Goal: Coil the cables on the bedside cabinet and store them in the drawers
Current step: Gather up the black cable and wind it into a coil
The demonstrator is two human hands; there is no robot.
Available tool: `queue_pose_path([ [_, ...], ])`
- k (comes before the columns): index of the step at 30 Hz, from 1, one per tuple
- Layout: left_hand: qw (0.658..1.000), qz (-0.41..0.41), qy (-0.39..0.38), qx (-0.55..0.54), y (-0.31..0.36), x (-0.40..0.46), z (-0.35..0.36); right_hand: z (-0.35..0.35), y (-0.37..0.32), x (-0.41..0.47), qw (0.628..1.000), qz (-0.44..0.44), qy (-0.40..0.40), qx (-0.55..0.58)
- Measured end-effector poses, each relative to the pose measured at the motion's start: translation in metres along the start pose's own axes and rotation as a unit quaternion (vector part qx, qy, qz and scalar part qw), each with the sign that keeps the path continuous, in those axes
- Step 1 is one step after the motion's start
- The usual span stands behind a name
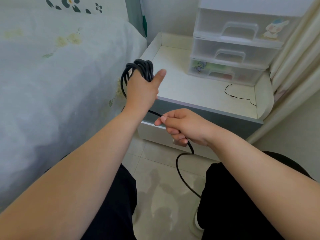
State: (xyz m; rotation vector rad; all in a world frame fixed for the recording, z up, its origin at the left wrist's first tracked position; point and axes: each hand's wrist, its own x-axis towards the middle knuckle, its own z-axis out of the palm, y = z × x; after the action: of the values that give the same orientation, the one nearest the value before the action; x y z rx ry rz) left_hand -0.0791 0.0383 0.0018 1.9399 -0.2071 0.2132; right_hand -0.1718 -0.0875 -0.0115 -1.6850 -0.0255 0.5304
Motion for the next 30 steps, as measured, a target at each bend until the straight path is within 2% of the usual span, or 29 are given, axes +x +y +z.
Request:
queue_pose_path([
  [3,0.986,0.066,-0.067,0.137,-0.011,-0.004,0.004,-0.010,-0.008,-0.007,0.999,-0.017,-0.011,0.048],
  [5,0.976,0.092,-0.119,0.158,-0.010,-0.008,0.002,-0.020,-0.013,-0.013,0.998,-0.025,-0.002,0.058],
  [8,0.963,0.035,-0.243,0.110,-0.002,-0.017,-0.002,-0.034,-0.017,-0.016,0.997,-0.038,0.040,0.051],
  [11,0.921,-0.014,-0.380,0.086,0.006,-0.025,-0.004,-0.044,-0.017,-0.013,0.995,-0.057,0.087,0.006],
  [15,0.875,-0.034,-0.481,0.030,0.011,-0.029,-0.008,-0.056,-0.016,-0.011,0.980,-0.104,0.150,-0.074],
  [18,0.861,-0.054,-0.502,-0.058,0.015,-0.029,-0.016,-0.064,-0.015,-0.011,0.972,-0.146,0.170,-0.075],
  [21,0.841,-0.095,-0.501,-0.180,0.020,-0.031,-0.022,-0.067,-0.012,-0.009,0.971,-0.166,0.169,-0.030],
  [26,0.806,-0.168,-0.467,-0.323,0.030,-0.030,-0.022,-0.060,-0.006,-0.004,0.974,-0.163,0.158,0.014],
  [30,0.764,-0.191,-0.430,-0.442,0.033,-0.024,-0.026,-0.057,-0.002,0.004,0.972,-0.125,0.200,-0.013],
])
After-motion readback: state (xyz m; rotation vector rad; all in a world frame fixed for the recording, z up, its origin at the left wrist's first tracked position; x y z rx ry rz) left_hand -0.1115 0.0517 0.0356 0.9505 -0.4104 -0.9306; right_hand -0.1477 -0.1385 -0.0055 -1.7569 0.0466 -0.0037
